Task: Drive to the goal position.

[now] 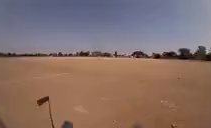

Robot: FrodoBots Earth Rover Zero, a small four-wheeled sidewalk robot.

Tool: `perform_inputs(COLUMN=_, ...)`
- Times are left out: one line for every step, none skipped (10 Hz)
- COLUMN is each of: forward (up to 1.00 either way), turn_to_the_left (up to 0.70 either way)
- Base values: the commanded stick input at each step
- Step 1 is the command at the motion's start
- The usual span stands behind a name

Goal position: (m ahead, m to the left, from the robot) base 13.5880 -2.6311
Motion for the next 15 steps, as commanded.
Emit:
perform_inputs(forward=0.70, turn_to_the_left=0.00)
perform_inputs(forward=0.70, turn_to_the_left=0.00)
perform_inputs(forward=0.70, turn_to_the_left=0.00)
perform_inputs(forward=0.70, turn_to_the_left=0.00)
perform_inputs(forward=0.70, turn_to_the_left=0.00)
perform_inputs(forward=0.70, turn_to_the_left=0.00)
perform_inputs(forward=0.70, turn_to_the_left=0.00)
perform_inputs(forward=0.70, turn_to_the_left=0.00)
perform_inputs(forward=0.70, turn_to_the_left=0.00)
perform_inputs(forward=0.70, turn_to_the_left=0.00)
perform_inputs(forward=0.70, turn_to_the_left=0.00)
perform_inputs(forward=0.70, turn_to_the_left=0.00)
perform_inputs(forward=0.70, turn_to_the_left=0.00)
perform_inputs(forward=0.70, turn_to_the_left=0.00)
perform_inputs(forward=0.70, turn_to_the_left=0.00)
